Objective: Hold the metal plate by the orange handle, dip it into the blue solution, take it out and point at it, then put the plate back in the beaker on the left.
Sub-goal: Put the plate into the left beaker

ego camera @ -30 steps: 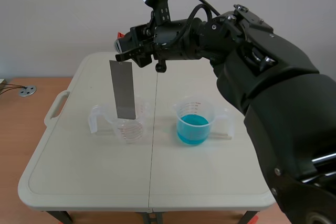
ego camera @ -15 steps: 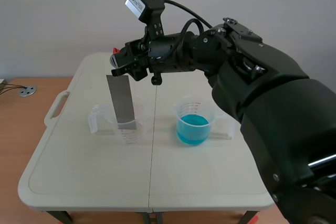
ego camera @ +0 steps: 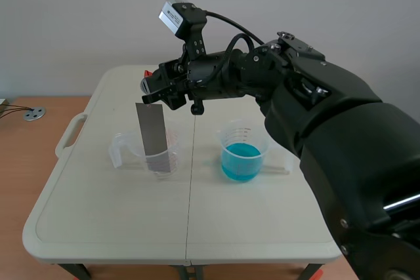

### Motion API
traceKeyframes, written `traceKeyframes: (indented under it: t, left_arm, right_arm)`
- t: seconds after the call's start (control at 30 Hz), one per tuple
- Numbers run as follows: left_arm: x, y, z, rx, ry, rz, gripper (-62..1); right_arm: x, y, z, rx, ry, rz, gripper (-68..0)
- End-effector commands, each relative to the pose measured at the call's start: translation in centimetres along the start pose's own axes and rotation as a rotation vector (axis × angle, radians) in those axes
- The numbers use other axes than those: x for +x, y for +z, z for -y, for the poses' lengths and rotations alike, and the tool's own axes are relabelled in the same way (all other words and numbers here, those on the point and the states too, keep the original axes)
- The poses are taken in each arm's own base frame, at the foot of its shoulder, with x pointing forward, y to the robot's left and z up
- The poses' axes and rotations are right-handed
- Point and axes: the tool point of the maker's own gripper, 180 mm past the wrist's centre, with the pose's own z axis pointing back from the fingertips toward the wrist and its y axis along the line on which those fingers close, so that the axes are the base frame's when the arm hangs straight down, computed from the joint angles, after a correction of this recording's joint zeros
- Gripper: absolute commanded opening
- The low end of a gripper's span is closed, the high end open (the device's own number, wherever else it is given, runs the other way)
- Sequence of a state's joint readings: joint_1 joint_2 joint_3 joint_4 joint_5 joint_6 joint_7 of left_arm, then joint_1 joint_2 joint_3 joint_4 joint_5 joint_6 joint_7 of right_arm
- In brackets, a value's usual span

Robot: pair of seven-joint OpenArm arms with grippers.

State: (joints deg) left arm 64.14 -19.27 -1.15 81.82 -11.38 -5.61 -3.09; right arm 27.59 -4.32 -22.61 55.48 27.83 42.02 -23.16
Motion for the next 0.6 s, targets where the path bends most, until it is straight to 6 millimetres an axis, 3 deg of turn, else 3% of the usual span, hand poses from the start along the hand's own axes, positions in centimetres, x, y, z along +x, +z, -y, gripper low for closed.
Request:
traceKeyframes:
  t: [0.0, 0.4, 0.57]
  left_arm:
    - [-0.2, 0.3, 0.1, -0.006, -0.004, -0.002, -58.2]
    - [-0.2, 0.3, -0.2, -0.009, -0.026, -0.008, -58.2]
    - [1.3, -0.1, -1.5, -0.020, -0.159, 0.026, -58.2]
  right_arm:
    - [1.3, -0.4, -0.4, 0.021, 0.011, 0.027, -66.0]
    - [1.3, -0.4, -0.4, 0.021, 0.011, 0.027, -66.0]
    - [1.3, -0.3, -0.4, 0.020, 0.011, 0.025, -66.0]
